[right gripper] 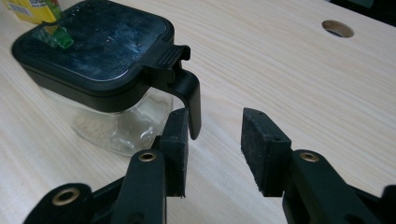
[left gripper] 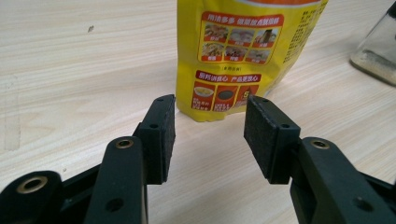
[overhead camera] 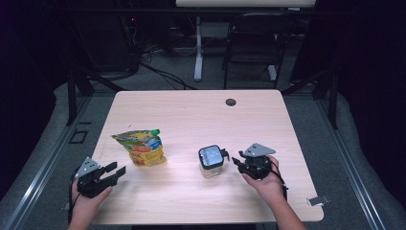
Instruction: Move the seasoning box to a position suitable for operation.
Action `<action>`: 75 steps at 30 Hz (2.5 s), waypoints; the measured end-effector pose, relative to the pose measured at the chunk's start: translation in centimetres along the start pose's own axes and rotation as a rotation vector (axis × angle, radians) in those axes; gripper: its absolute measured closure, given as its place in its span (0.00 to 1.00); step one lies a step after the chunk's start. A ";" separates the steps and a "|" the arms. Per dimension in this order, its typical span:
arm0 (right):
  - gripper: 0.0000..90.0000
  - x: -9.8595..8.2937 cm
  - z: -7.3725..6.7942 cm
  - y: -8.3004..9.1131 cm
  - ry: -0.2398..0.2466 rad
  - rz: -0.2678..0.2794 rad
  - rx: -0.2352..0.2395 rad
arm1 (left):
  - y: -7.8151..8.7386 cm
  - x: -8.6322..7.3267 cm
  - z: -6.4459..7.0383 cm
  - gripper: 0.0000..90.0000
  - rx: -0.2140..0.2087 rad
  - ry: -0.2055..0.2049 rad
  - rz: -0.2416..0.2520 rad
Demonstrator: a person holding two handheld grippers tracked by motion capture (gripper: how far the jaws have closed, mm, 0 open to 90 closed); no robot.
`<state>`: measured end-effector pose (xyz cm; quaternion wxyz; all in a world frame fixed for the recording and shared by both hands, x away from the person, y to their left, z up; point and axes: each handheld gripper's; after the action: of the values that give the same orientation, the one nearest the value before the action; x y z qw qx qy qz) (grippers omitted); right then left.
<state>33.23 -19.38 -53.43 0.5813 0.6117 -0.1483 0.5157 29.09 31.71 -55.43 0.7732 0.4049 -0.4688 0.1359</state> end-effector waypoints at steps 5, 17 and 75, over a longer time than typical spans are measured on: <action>0.69 -0.1 -0.7 -1.4 -0.009 -0.013 0.023 | 0.3 -0.2 0.2 0.60 0.007 -0.012 0.003; 0.73 0.2 -1.6 -4.1 0.027 -0.008 0.032 | 0.4 -0.5 0.2 0.60 0.023 -0.020 -0.017; 0.84 -2.3 -4.6 1.8 0.113 -0.074 0.104 | -2.7 1.2 3.4 0.64 -0.103 -0.132 -0.071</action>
<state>28.74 -16.83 -55.22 0.5750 0.6160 -0.0655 0.5345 29.26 27.22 -54.95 0.7645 0.3892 -0.5106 0.0571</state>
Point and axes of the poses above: each handheld gripper's, and its own axes: y roughly backward along the jaws, x roughly out of its top, z roughly to its right, and after that the axes turned 12 degrees about -x, right-handed
